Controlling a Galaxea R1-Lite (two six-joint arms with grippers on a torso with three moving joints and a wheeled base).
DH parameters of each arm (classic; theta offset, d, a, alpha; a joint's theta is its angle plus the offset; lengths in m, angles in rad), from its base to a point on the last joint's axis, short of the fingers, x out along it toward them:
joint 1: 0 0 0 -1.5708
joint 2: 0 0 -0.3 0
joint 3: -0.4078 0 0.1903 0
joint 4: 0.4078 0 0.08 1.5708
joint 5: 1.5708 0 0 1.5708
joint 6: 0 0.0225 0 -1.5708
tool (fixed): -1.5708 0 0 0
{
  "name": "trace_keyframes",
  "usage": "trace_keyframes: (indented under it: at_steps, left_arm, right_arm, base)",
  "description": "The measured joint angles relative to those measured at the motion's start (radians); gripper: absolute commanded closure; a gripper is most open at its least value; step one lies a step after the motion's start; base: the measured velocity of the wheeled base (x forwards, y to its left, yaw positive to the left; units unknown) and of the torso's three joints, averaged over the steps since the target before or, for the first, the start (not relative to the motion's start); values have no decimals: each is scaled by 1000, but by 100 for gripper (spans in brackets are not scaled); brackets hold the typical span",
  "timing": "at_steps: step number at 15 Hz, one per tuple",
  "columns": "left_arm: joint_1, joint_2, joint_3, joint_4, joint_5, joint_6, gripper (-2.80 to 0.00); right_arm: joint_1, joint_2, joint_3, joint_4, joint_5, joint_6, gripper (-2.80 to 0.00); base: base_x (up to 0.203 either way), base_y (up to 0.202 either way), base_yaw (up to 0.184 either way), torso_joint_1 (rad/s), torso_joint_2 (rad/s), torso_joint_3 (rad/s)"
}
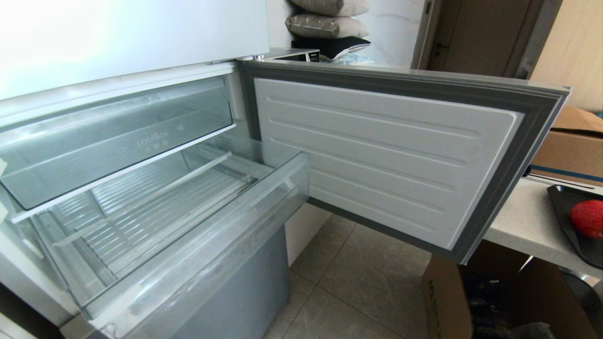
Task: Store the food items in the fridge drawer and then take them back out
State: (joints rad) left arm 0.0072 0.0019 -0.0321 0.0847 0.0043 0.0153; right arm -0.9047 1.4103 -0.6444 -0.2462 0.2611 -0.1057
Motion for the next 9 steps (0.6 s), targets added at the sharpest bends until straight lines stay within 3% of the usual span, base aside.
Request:
trace_keyframes:
  at_steps: [9]
  left_arm:
    - [0,0,0,0,0,0,0]
  right_arm:
    - [-99,214,-178,-6,17,-36,-280]
  base:
    - [0,0,0,0,0,0]
